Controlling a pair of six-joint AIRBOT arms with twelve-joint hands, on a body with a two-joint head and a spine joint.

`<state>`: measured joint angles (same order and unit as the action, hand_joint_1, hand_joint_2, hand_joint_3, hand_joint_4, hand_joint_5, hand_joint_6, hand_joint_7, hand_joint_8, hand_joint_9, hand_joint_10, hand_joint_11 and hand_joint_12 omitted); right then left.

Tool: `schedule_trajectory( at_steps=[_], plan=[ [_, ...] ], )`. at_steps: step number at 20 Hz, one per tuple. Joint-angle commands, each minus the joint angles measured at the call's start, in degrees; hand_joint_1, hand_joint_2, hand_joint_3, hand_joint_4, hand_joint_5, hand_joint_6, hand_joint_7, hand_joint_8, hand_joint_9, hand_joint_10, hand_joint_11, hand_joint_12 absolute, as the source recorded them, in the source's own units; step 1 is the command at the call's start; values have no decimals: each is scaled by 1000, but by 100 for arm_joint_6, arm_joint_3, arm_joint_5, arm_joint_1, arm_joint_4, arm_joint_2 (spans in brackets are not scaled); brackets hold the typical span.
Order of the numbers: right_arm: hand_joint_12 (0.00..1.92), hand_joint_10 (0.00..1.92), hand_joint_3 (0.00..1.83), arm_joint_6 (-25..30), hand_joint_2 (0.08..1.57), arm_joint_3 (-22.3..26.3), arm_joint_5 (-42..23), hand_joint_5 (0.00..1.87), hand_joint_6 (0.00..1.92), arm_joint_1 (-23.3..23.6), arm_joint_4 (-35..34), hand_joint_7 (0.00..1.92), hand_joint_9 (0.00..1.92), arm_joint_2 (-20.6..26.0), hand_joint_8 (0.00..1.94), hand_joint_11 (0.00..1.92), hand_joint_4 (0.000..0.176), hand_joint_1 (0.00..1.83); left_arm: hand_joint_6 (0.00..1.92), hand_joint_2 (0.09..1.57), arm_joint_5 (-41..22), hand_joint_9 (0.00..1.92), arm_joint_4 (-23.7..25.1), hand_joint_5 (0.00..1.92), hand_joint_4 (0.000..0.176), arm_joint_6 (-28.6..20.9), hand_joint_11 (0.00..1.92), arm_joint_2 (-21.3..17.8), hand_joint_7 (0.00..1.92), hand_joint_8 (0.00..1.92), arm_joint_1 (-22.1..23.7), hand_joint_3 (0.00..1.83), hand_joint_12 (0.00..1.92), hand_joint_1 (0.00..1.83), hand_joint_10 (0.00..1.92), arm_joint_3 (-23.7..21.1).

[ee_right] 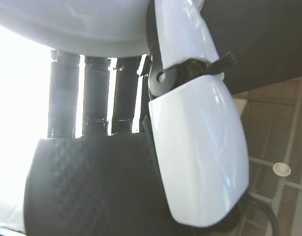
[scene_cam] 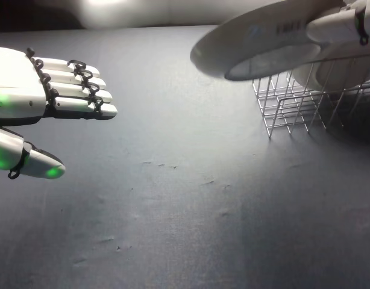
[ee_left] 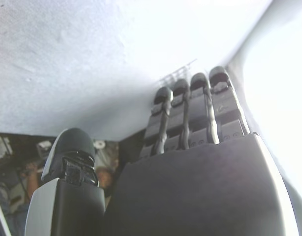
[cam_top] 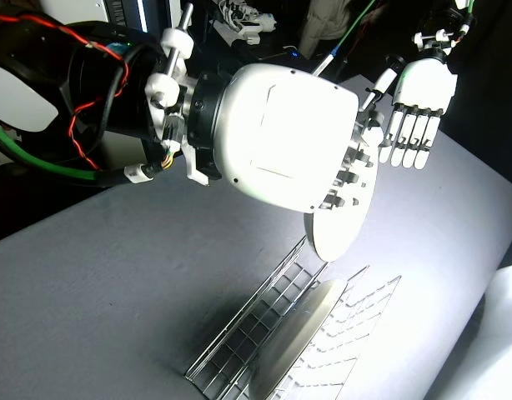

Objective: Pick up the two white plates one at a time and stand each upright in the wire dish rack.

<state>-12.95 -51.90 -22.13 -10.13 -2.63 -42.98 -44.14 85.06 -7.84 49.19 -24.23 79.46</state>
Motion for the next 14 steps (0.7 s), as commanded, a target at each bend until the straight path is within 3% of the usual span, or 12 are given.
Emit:
schedule_trajectory(
  at_steps=[1, 14],
  plan=[
    [1021, 993, 0, 96, 1074, 35, -876, 973, 937, 135, -119, 1109, 995, 44, 796, 978, 0, 1387, 1, 1257, -120, 0, -346, 62, 0, -18, 0, -16, 44, 4, 43, 0, 0, 0, 0, 36],
    [983, 927, 0, 94, 1061, 362, -920, 993, 899, 86, -120, 1139, 1033, 354, 758, 991, 0, 1391, 9, 1265, -120, 0, -345, 80, 0, -27, 0, -31, 52, 11, 35, 2, 0, 0, 0, 56]
  ],
)
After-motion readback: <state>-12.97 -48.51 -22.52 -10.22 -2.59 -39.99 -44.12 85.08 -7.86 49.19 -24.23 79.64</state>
